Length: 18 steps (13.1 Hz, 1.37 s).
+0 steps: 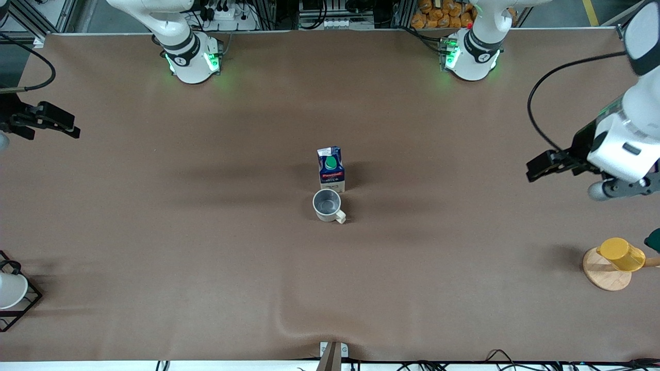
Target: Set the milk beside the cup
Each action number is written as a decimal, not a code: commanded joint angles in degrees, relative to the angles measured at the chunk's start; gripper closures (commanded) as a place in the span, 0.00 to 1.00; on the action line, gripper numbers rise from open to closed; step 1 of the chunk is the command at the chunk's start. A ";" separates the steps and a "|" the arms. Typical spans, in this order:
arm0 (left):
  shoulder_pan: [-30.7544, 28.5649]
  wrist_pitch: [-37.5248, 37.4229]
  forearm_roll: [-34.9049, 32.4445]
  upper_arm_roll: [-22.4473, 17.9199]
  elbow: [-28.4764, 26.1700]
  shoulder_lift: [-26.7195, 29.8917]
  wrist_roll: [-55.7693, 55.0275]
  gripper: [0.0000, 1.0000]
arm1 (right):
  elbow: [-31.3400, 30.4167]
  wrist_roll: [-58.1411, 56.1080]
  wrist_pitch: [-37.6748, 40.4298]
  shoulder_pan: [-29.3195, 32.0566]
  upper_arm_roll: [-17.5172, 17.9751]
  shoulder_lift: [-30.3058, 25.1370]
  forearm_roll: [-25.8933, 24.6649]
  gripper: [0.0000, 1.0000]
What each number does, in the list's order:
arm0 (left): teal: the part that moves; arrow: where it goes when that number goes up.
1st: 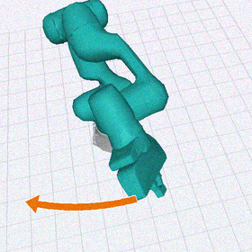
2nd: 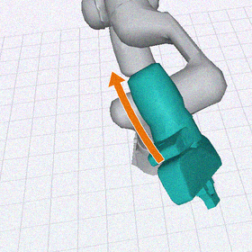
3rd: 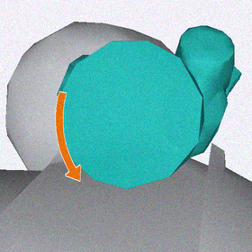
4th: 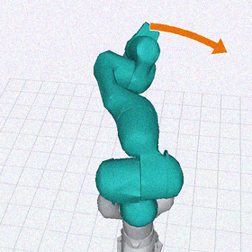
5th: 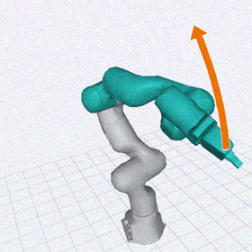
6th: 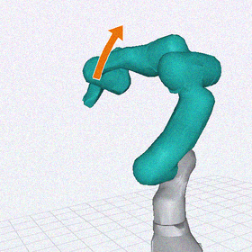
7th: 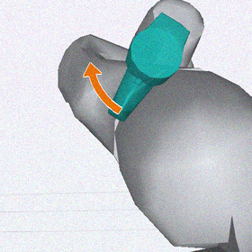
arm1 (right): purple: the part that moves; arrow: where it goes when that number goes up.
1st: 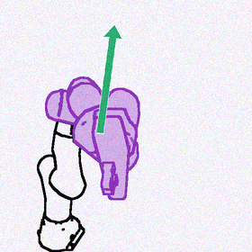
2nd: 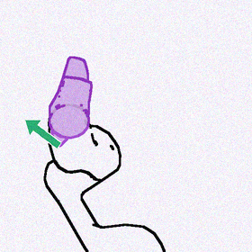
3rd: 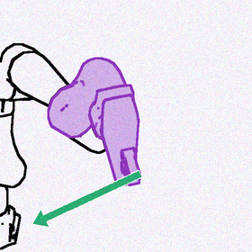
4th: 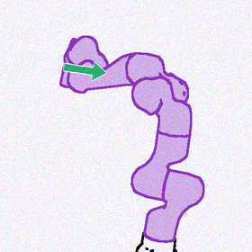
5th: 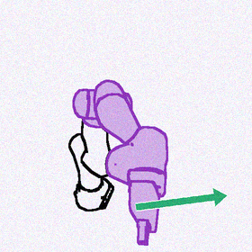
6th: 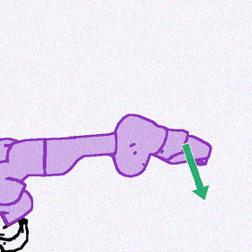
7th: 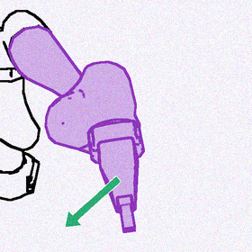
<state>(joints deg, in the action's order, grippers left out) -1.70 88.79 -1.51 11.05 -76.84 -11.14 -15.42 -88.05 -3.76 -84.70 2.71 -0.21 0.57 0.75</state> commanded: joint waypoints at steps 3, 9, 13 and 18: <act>1.51 -0.81 -0.16 -3.65 -8.85 10.25 3.91 0.00 | 0.69 0.16 0.51 0.63 0.39 -0.39 0.13 0.00; 4.25 1.73 0.72 -8.33 -18.24 18.24 8.30 0.00 | 0.69 0.07 0.51 -0.16 0.39 -0.13 0.05 0.00; 4.25 1.56 0.63 -8.50 -17.64 18.52 9.01 0.00 | 0.60 0.07 0.59 -0.42 0.39 0.13 0.05 0.00; 4.33 1.04 0.63 -8.41 -15.36 16.50 9.63 0.00 | 0.60 0.07 0.51 -0.34 0.39 0.22 0.05 0.00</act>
<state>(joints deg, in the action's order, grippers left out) 2.10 89.56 -1.50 2.91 -93.28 6.03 -6.40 -87.78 -3.76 -84.65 2.49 0.13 0.69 0.77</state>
